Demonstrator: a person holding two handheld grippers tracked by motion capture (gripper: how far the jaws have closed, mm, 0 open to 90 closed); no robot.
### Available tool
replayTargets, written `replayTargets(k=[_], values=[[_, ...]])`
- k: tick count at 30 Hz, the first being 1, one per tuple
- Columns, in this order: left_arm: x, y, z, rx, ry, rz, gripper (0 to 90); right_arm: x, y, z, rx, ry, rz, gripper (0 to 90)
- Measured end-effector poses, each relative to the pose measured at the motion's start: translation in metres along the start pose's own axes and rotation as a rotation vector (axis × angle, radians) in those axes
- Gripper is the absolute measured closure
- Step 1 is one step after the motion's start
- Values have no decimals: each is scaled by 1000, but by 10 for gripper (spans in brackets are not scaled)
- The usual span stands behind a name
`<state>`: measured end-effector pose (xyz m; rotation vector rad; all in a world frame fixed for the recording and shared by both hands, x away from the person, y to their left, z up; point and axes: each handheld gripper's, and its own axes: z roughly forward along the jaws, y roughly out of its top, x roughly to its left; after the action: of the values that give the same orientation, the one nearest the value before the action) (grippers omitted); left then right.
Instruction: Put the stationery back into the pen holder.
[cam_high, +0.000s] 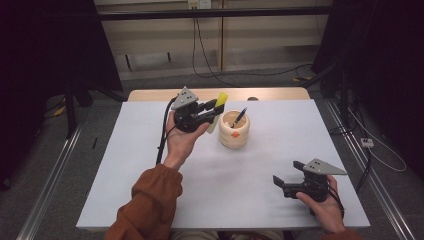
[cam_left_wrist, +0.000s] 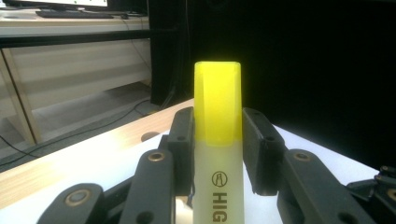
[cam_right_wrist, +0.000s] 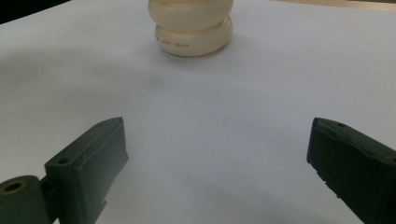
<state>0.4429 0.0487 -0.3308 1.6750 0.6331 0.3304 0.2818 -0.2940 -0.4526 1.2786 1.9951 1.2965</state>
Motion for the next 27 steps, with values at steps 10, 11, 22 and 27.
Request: replayTargets(k=[10, 11, 22, 27], values=[[5, 3, 21, 13, -3, -24, 671, -1, -2, -2, 0, -5, 8, 45], [6, 3, 23, 17, -2, -29, 671, -1, -2, -2, -1, -6, 10, 45], [4, 10, 44, 24, -5, -29, 671, -1, -2, -3, 0, -4, 5, 45], [0, 11, 54, 24, 1, -8, 671, 1, -2, -3, 0, -2, 2, 45]])
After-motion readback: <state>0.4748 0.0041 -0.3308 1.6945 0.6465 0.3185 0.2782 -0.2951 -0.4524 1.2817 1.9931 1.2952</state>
